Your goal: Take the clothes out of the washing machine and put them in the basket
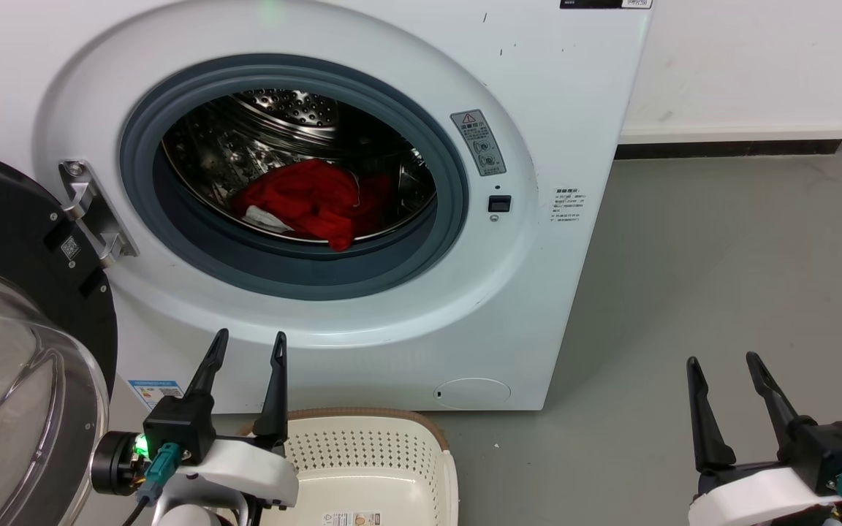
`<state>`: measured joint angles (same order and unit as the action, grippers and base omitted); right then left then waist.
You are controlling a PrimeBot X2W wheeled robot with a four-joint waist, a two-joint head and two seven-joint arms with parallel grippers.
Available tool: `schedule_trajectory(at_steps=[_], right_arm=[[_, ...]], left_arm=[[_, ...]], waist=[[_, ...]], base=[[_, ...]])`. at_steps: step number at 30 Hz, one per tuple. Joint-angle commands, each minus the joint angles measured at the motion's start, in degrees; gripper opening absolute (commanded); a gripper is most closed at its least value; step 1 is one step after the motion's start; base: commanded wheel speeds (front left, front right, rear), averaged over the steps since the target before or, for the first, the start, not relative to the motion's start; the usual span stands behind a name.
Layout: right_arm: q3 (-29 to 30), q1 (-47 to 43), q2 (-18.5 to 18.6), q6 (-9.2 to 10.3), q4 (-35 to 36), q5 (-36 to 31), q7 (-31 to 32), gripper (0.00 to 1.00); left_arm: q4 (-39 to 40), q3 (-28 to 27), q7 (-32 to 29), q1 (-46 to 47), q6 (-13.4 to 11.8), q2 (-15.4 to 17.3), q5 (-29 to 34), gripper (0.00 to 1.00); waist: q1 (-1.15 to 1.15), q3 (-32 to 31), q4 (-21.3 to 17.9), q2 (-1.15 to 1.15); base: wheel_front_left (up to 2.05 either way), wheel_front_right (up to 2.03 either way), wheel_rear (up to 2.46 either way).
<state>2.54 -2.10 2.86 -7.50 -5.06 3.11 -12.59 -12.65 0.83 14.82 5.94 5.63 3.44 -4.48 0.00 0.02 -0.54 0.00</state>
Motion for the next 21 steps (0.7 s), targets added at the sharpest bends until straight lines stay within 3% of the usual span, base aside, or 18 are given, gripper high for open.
schedule_trajectory(at_steps=[1,21], right_arm=[[-0.08,-0.36,0.03,0.02,0.35,-1.07,-0.26,1.0],[-0.39,0.5,0.02,0.02,-0.16,-0.03,-0.12,1.0]], left_arm=[[-0.08,-0.02,0.39,0.45,0.16,0.07,0.93,1.0],[-1.18,-0.87,0.54,0.69,-0.16,-0.36,0.37,1.0]], waist=[[0.0,0.01,0.04,0.0],[0.0,0.84,-0.03,0.0]], base=[[0.0,0.0,0.0],[0.0,0.0,0.0]])
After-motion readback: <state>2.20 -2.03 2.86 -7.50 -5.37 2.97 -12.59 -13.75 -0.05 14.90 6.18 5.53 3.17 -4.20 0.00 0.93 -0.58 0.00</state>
